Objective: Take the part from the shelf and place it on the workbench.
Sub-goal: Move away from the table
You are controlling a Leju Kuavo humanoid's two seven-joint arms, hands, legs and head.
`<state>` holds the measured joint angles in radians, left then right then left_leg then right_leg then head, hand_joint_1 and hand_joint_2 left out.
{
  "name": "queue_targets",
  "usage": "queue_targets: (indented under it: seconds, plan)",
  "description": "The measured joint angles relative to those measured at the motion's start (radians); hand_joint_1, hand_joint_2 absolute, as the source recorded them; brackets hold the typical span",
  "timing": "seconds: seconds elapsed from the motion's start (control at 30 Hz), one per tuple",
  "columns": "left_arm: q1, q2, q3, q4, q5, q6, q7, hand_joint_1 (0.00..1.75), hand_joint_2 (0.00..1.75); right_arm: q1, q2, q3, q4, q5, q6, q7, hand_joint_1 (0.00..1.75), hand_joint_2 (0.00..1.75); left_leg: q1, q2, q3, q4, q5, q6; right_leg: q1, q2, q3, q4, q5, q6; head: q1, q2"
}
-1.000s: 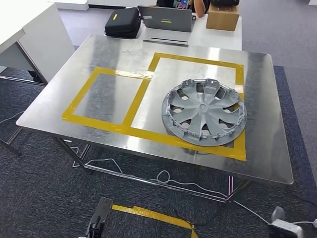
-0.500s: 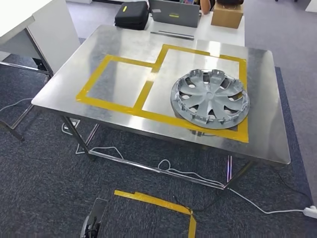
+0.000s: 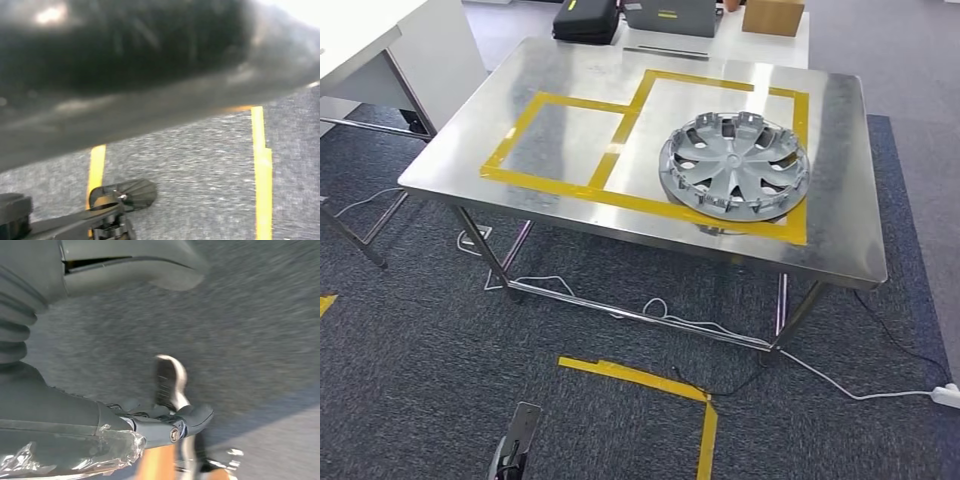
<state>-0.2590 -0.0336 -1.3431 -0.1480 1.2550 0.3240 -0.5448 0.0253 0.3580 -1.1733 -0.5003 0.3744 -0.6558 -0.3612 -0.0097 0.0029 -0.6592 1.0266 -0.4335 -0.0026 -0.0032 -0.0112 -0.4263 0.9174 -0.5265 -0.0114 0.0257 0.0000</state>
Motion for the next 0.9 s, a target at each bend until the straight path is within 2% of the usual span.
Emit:
queue_targets:
  seconds: [0.07,0.1,0.13,0.17,0.2,0.23,0.3,0.33,0.4,0.43,0.47,0.5,0.57,0.6,0.63,0.67,0.7,0.73,0.77,0.8,0.83,0.87,0.9]
  plan:
    - [0.001,0.0,0.0,0.0,0.0,-0.004,-0.007,0.0,0.0,-0.008,-0.001,-0.009,0.03,0.001,0.039,0.009,0.0,0.0,0.006,-0.001,-0.03,0.124,-0.101,-0.012,0.001,-0.002,-0.027,0.006,0.021,-0.006,-0.004,0.0]
    - [0.001,0.0,0.0,0.0,0.001,-0.008,-0.013,0.0,0.0,-0.01,-0.001,-0.011,0.041,0.0,0.084,0.016,0.0,0.0,0.01,-0.001,-0.039,0.184,-0.129,-0.017,0.001,-0.002,-0.044,0.012,0.03,-0.005,-0.005,0.0]
    - [0.001,0.0,0.0,0.0,0.001,-0.013,-0.019,0.0,0.0,-0.011,-0.002,-0.013,0.05,0.0,0.145,0.022,0.0,0.0,0.014,-0.001,-0.036,0.22,-0.134,-0.021,0.001,-0.003,-0.06,0.019,0.037,-0.004,-0.005,0.0]
    - [0.0,0.0,0.0,0.0,0.002,-0.017,-0.023,0.0,0.0,-0.013,-0.003,-0.013,0.056,0.0,0.211,0.023,0.0,0.0,0.017,-0.001,-0.018,0.221,-0.12,-0.023,0.0,-0.003,-0.076,0.026,0.042,-0.003,-0.005,0.0]
    - [-0.001,0.001,0.0,0.0,0.002,-0.02,-0.026,0.0,0.0,-0.015,-0.003,-0.014,0.061,0.0,0.275,0.018,0.0,0.0,0.02,-0.001,0.016,0.183,-0.095,-0.025,-0.001,-0.003,-0.089,0.033,0.046,0.0,-0.005,0.0]
    - [-0.002,0.0,0.0,0.0,0.002,-0.023,-0.026,0.0,0.0,-0.017,-0.005,-0.014,0.065,0.003,0.329,0.008,0.0,0.0,0.022,0.002,0.061,0.118,-0.072,-0.025,-0.001,-0.004,-0.099,0.04,0.049,0.003,-0.006,0.0]
    - [-0.008,-0.001,-0.001,0.0,0.002,-0.028,-0.02,0.0,0.0,-0.021,-0.008,-0.014,0.072,0.017,0.397,-0.019,0.0,0.0,0.02,0.012,0.136,-0.005,-0.054,-0.019,0.002,-0.009,-0.115,0.053,0.055,0.011,-0.007,0.0]
    - [-0.01,-0.003,-0.001,0.0,0.002,-0.031,-0.015,0.0,0.0,-0.023,-0.01,-0.014,0.076,0.028,0.416,-0.031,0.0,0.0,0.017,0.015,0.152,-0.037,-0.056,-0.014,0.004,-0.014,-0.121,0.057,0.058,0.016,-0.007,0.0]
    - [-0.009,-0.005,-0.002,0.0,0.007,-0.038,-0.002,0.0,0.0,-0.026,-0.014,-0.014,0.084,0.051,0.44,-0.047,0.0,0.0,0.015,0.01,0.153,-0.049,-0.059,-0.002,0.004,-0.022,-0.127,0.061,0.066,0.027,-0.007,0.0]
    - [-0.006,-0.006,-0.002,0.0,0.012,-0.04,0.004,0.0,0.0,-0.028,-0.017,-0.014,0.089,0.062,0.45,-0.051,0.0,0.0,0.016,0.005,0.148,-0.051,-0.054,0.005,0.002,-0.022,-0.132,0.065,0.059,0.033,-0.007,0.0]
    - [-0.004,-0.006,-0.002,0.0,0.017,-0.042,0.009,0.0,0.0,-0.031,-0.021,-0.013,0.093,0.072,0.459,-0.055,0.0,0.0,0.017,0.001,0.142,-0.054,-0.049,0.013,0.001,-0.018,-0.141,0.08,0.04,0.038,-0.005,0.0]
    - [-0.003,-0.006,-0.002,0.0,0.02,-0.043,0.013,0.0,0.0,-0.033,-0.024,-0.013,0.097,0.081,0.467,-0.057,0.0,0.0,0.017,-0.004,0.134,-0.056,-0.043,0.022,0.001,-0.012,-0.157,0.115,0.006,0.042,-0.004,0.0]
    - [-0.001,-0.006,-0.002,0.0,0.025,-0.045,0.015,0.0,0.0,-0.038,-0.029,-0.011,0.105,0.096,0.48,-0.058,0.0,0.0,0.013,-0.013,0.115,-0.057,-0.03,0.035,0.0,0.001,-0.2,0.24,-0.079,0.045,-0.002,0.0]
    - [0.001,-0.005,-0.002,0.0,0.028,-0.046,0.015,0.0,0.0,-0.039,-0.032,-0.011,0.11,0.103,0.484,-0.057,0.0,0.0,0.009,-0.018,0.105,-0.057,-0.022,0.038,0.001,0.004,-0.219,0.304,-0.105,0.044,-0.001,0.0]
    - [0.004,-0.004,-0.002,0.001,0.031,-0.046,0.014,0.0,0.0,-0.041,-0.034,-0.01,0.114,0.11,0.486,-0.054,0.0,0.0,0.005,-0.024,0.096,-0.057,-0.015,0.04,0.001,0.005,-0.227,0.345,-0.11,0.042,-0.001,0.0]
    - [0.007,-0.003,-0.002,0.001,0.033,-0.044,0.012,0.0,0.0,-0.041,-0.036,-0.01,0.119,0.118,0.486,-0.05,0.0,0.0,0.001,-0.031,0.087,-0.056,-0.006,0.041,0.002,0.007,-0.219,0.352,-0.094,0.038,-0.002,0.0]
    - [0.01,-0.002,-0.002,0.001,0.035,-0.042,0.011,0.0,0.0,-0.042,-0.038,-0.009,0.124,0.126,0.486,-0.045,0.0,0.0,-0.003,-0.041,0.078,-0.056,0.002,0.041,0.004,0.012,-0.192,0.319,-0.062,0.031,-0.002,0.0]
    - [0.011,-0.002,-0.003,0.001,0.037,-0.038,0.01,0.0,0.0,-0.042,-0.039,-0.008,0.129,0.136,0.484,-0.04,0.0,0.0,-0.006,-0.053,0.07,-0.056,0.011,0.04,0.006,0.025,-0.15,0.256,-0.029,0.021,-0.002,0.0]
    - [0.011,-0.002,-0.003,0.001,0.041,-0.035,0.008,0.0,0.0,-0.043,-0.042,-0.006,0.133,0.146,0.483,-0.034,0.0,0.0,-0.009,-0.064,0.062,-0.056,0.02,0.038,0.007,0.047,-0.101,0.179,-0.013,0.009,-0.003,0.0]
    - [0.011,-0.002,-0.003,0.002,0.046,-0.031,0.007,0.0,0.0,-0.043,-0.044,-0.004,0.138,0.156,0.481,-0.03,0.0,0.0,-0.01,-0.076,0.055,-0.056,0.028,0.036,0.008,0.068,-0.057,0.109,-0.007,0.0,-0.003,0.0]
    - [0.011,-0.002,-0.003,0.002,0.052,-0.029,0.006,0.0,0.0,-0.045,-0.045,-0.003,0.142,0.166,0.48,-0.027,0.0,0.0,-0.01,-0.086,0.05,-0.055,0.036,0.032,0.009,0.082,-0.031,0.061,-0.012,-0.005,-0.003,0.0]
    - [0.013,-0.002,-0.003,0.002,0.057,-0.026,0.006,0.0,0.0,-0.046,-0.047,-0.002,0.145,0.175,0.479,-0.024,0.0,0.0,-0.009,-0.096,0.045,-0.055,0.044,0.027,0.009,0.085,-0.02,0.037,-0.019,-0.007,-0.003,0.0]
    - [0.016,0.0,-0.003,0.002,0.061,-0.025,0.006,0.0,0.0,-0.047,-0.047,-0.001,0.149,0.182,0.478,-0.022,0.0,0.0,-0.008,-0.108,0.042,-0.056,0.052,0.021,0.009,0.076,-0.021,0.028,-0.017,-0.006,-0.002,0.0]
